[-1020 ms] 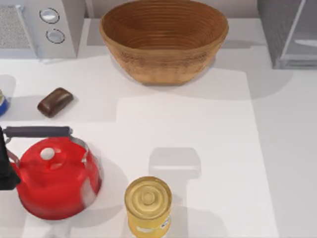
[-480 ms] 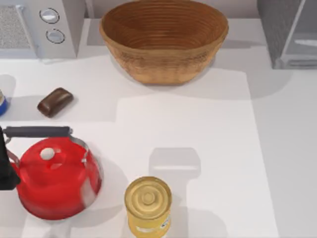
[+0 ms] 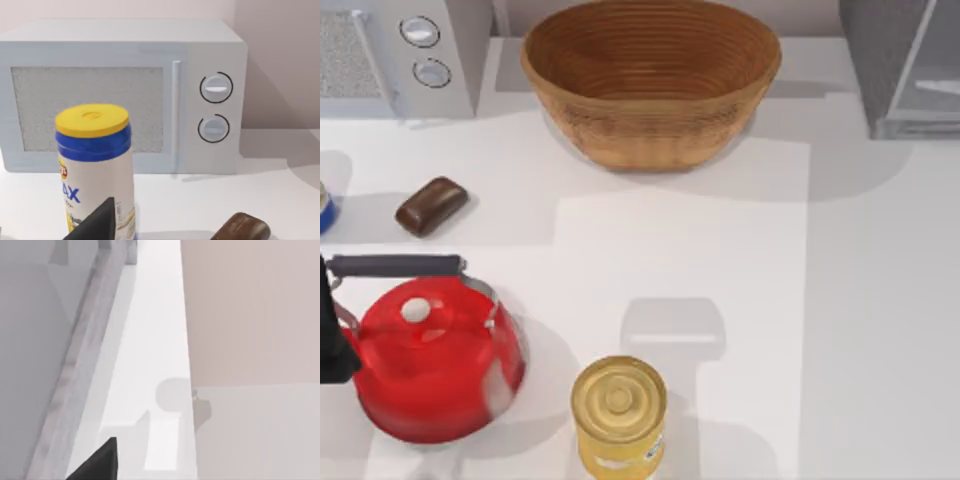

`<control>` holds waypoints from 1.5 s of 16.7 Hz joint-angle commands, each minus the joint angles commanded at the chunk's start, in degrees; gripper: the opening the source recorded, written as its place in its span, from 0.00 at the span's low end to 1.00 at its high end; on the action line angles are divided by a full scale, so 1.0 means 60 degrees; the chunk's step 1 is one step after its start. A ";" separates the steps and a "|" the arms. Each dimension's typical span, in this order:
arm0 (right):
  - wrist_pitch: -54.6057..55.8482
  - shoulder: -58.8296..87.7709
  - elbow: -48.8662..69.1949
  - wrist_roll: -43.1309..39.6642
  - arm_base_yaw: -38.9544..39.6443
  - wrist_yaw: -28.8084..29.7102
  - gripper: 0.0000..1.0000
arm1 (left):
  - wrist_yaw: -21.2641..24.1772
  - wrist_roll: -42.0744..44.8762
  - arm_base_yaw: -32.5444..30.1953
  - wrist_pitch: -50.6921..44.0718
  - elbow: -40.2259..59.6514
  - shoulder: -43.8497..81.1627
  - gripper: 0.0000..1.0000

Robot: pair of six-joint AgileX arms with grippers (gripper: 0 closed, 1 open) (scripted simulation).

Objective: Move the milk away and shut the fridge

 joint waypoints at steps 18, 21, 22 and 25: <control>0.2359 -0.1173 -0.1730 0.3041 0.4481 0.3232 1.00 | 0.0000 0.0000 0.0000 0.0000 0.0000 0.0000 1.00; 0.3019 -0.1580 -0.2374 0.4332 0.6296 0.4605 1.00 | 0.0000 0.0000 0.0000 0.0000 0.0000 0.0000 1.00; 0.3210 -0.1698 -0.2593 0.4743 0.6825 0.5049 1.00 | 0.0000 0.0000 0.0000 0.0000 0.0000 0.0000 1.00; 0.3663 -0.1970 -0.3182 0.5785 0.8051 0.6211 1.00 | 0.0000 0.0000 0.0000 0.0000 0.0000 0.0000 1.00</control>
